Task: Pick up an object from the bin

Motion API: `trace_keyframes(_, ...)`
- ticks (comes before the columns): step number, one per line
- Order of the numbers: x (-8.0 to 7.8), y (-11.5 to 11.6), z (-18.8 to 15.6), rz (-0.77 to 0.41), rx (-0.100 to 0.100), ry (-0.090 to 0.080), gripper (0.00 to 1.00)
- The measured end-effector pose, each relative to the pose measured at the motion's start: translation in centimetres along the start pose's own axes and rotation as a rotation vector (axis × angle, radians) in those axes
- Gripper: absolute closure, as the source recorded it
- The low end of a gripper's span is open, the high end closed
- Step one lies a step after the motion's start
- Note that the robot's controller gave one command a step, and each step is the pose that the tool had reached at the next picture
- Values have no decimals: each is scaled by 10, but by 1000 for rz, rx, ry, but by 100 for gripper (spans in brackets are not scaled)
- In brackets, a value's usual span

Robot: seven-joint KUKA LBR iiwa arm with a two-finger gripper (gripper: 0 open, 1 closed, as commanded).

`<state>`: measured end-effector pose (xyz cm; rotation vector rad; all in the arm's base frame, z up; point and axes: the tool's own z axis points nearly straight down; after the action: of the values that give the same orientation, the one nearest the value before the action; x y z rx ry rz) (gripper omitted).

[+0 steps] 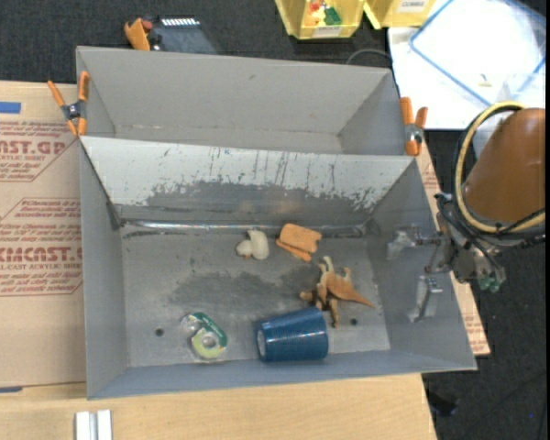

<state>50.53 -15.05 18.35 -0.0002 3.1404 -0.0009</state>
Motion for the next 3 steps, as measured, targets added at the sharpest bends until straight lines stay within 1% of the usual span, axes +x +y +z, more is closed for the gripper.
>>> trace_keyframes(1, -11, 64, 34, -363, 1, -1, 0)
trace_keyframes(2, 4, 58, 71, -817, 2, -1, 0)
trace_keyframes(3, -23, 93, 78, -850, 1, -2, 0)
